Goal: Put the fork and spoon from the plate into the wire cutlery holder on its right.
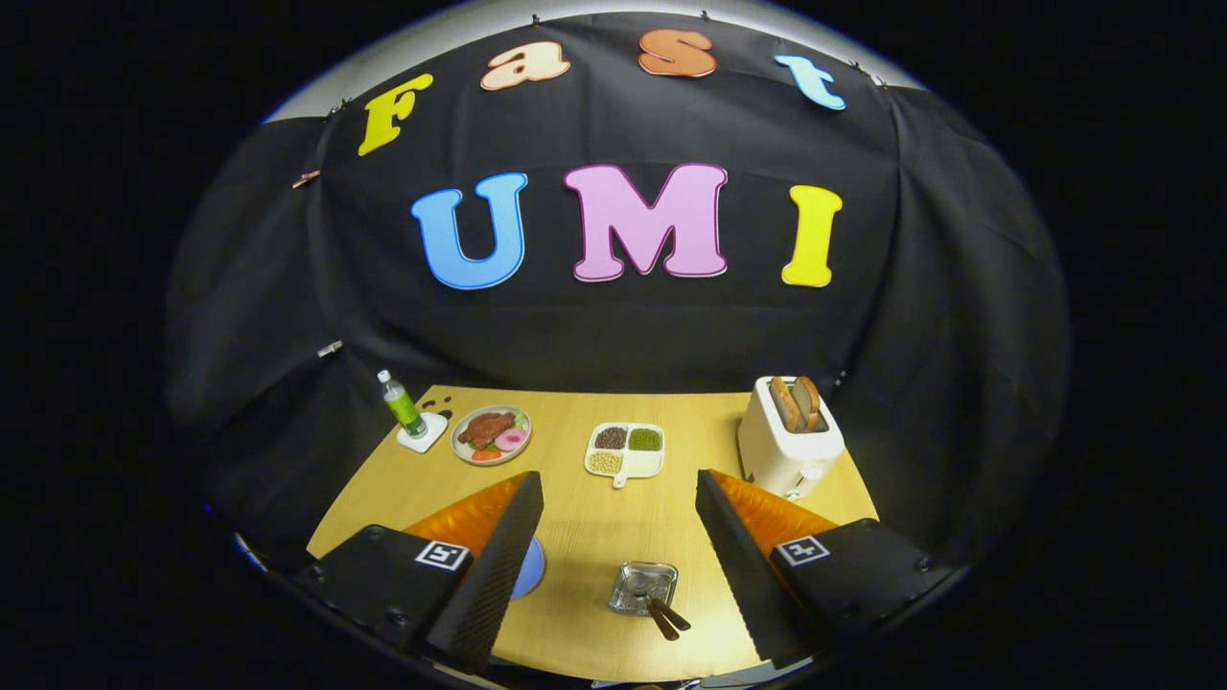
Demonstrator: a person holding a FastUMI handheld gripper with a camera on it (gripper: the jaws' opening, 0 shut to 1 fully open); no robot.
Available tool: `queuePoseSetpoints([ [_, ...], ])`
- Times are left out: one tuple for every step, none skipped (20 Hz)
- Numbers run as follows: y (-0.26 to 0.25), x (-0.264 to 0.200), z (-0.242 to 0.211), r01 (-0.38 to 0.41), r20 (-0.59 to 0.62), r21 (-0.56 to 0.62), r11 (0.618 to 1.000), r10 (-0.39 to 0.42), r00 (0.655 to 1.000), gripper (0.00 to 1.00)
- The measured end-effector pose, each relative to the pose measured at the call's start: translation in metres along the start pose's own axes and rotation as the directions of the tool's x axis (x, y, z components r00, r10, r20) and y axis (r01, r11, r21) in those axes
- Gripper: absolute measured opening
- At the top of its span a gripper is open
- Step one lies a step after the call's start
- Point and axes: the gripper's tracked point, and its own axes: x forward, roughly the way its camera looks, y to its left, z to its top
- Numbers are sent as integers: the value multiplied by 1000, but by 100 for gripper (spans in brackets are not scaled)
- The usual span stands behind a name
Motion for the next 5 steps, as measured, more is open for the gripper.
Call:
queuePoseSetpoints([
  [2, -4, 10, 7, 43, 7, 1000, -8, 999, 99],
  [4, -8, 16, 13, 83, 10, 1000, -13, 996, 99],
  [4, -12, 22, 18, 112, 10, 1000, -19, 994, 99],
  [4, -16, 25, 19, 128, 12, 1000, -21, 992, 99],
  [4, -19, 24, 21, 136, 22, 1000, -24, 990, 99],
])
